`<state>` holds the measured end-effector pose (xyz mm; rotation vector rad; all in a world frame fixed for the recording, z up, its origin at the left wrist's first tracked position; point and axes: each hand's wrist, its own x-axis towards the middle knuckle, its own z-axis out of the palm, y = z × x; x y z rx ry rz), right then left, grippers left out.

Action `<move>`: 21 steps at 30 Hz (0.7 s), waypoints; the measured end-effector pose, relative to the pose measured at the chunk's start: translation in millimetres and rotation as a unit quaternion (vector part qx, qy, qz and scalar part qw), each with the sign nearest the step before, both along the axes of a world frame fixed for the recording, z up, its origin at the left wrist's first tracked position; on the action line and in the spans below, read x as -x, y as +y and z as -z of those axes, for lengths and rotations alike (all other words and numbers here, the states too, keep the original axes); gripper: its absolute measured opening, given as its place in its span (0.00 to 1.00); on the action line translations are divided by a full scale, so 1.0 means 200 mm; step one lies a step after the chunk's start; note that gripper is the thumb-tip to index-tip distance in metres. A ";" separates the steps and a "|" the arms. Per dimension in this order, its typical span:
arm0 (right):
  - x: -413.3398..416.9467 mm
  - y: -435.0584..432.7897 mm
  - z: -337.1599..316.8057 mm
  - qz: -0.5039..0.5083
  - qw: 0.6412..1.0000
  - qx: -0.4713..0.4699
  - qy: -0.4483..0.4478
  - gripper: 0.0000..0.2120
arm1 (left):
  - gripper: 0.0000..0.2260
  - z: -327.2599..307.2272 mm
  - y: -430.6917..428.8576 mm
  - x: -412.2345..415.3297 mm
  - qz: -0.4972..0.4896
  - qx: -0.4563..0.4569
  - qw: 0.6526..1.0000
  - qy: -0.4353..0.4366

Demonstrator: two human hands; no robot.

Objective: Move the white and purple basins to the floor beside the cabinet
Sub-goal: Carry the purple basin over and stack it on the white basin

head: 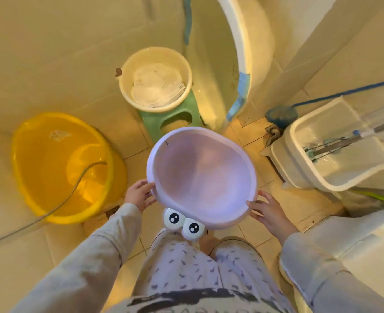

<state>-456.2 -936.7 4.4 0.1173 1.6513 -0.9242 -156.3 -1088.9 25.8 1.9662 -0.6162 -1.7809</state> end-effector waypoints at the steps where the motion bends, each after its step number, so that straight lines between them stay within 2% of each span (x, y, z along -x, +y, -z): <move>1: 0.00 0.04 -0.02 0.017 1.000 0.005 0.001 0.23 | 0.04 -0.01 0.00 0.01 0.012 0.005 1.000 0.005; 6: -0.08 0.28 -0.07 0.129 0.991 0.019 0.006 0.23 | 0.03 -0.02 0.02 0.07 0.101 -0.002 0.994 0.027; 12: -0.30 0.62 -0.07 0.302 0.952 0.045 0.012 0.22 | 0.06 -0.05 0.00 0.20 0.257 -0.031 0.965 0.047; 15: -0.49 0.81 -0.06 0.382 0.923 0.051 0.019 0.24 | 0.09 -0.07 0.03 0.31 0.356 -0.032 0.934 0.020; 17: -0.66 0.95 -0.03 0.436 0.898 0.048 0.019 0.22 | 0.11 -0.06 0.08 0.37 0.417 -0.023 0.909 0.015; 19: -0.93 1.19 -0.02 0.546 0.836 0.036 0.035 0.22 | 0.10 -0.07 0.26 0.50 0.528 -0.037 0.848 0.020; 21: -0.99 1.22 -0.01 0.560 0.826 0.053 0.038 0.24 | 0.10 -0.05 0.26 0.53 0.552 -0.041 0.832 0.017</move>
